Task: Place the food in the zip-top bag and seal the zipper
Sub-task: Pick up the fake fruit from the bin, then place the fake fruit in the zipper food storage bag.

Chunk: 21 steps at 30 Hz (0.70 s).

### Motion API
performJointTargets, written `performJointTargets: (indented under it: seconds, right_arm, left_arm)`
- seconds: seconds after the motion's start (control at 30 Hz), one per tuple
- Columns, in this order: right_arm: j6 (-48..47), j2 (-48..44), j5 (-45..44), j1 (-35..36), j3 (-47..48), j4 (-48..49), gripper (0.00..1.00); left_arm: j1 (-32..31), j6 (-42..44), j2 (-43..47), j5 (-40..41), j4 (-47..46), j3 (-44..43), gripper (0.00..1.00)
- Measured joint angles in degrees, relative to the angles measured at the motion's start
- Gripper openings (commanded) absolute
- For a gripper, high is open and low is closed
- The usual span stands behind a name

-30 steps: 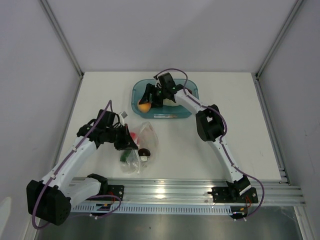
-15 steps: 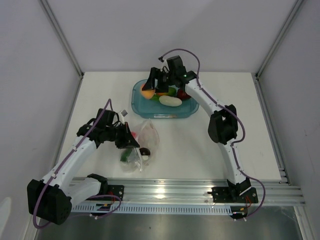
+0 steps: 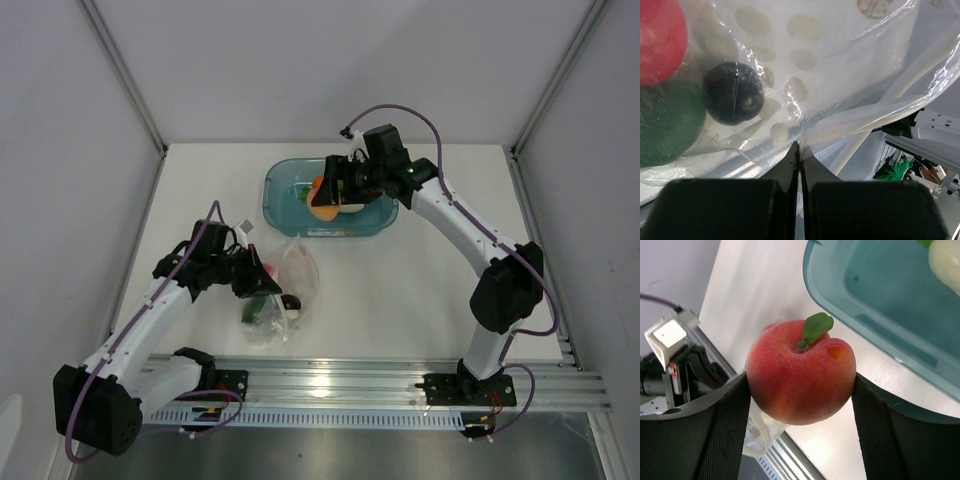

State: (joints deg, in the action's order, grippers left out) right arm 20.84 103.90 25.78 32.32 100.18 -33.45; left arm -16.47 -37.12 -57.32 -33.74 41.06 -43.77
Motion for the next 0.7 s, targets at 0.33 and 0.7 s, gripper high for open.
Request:
performJointTargets:
  seconds: [0.33, 0.7]
  right_arm:
    - [-6.2, -18.3, -7.7, 4.8, -10.6, -5.4, 0.00]
    - [-9.4, -28.1, -11.6, 17.6, -19.6, -5.9, 0.00]
  left_arm:
    - [0.0, -0.4, 2.2, 0.0, -2.9, 2.3, 0.00]
    - [0.0, -0.9, 3.4, -1.0, -3.8, 2.4, 0.01]
